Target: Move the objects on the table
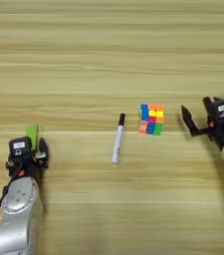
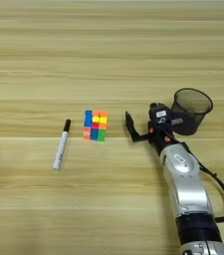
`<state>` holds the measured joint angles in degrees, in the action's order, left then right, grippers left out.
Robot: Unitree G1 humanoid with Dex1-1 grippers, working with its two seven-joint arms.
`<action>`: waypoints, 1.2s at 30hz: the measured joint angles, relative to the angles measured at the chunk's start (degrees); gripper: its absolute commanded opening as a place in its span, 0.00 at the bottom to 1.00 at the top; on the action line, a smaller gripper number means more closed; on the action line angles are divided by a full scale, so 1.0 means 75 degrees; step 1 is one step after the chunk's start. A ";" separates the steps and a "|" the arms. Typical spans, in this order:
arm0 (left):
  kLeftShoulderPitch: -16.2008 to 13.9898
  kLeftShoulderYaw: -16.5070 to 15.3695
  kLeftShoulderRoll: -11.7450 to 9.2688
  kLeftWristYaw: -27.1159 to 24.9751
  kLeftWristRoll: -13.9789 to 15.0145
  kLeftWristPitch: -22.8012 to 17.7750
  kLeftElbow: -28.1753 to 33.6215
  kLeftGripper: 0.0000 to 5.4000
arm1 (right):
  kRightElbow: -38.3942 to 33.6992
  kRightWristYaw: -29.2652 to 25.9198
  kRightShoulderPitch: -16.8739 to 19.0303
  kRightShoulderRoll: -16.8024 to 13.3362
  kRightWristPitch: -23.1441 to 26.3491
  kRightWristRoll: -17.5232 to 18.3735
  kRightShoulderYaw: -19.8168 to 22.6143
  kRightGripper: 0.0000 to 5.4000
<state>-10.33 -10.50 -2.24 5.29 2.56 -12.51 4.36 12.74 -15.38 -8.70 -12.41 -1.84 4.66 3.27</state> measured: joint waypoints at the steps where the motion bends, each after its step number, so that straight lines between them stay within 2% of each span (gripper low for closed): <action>1: -0.0001 0.0003 -0.0004 -0.0001 0.0000 0.0000 0.0000 0.47 | 0.0000 0.0000 0.0000 0.0000 0.0000 0.0000 0.0000 1.00; 15: -0.0014 0.0046 -0.0054 -0.0014 -0.0006 0.0044 -0.0003 0.25 | 0.0000 0.0000 0.0000 0.0000 0.0000 0.0001 0.0000 1.00; 28: -0.0045 0.0191 -0.0091 -0.0007 -0.0019 0.0055 0.0002 0.25 | -0.0003 0.0000 0.0000 0.0000 0.0000 0.0001 0.0000 1.00; 36: -0.0025 0.0589 0.0056 0.0007 -0.0073 0.0066 0.0028 0.25 | -0.0010 0.0001 0.0000 0.0017 0.0005 0.0003 0.0000 1.00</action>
<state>-10.52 -6.08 -1.82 5.34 2.02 -12.02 4.57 12.67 -15.37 -8.70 -12.28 -1.80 4.68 3.28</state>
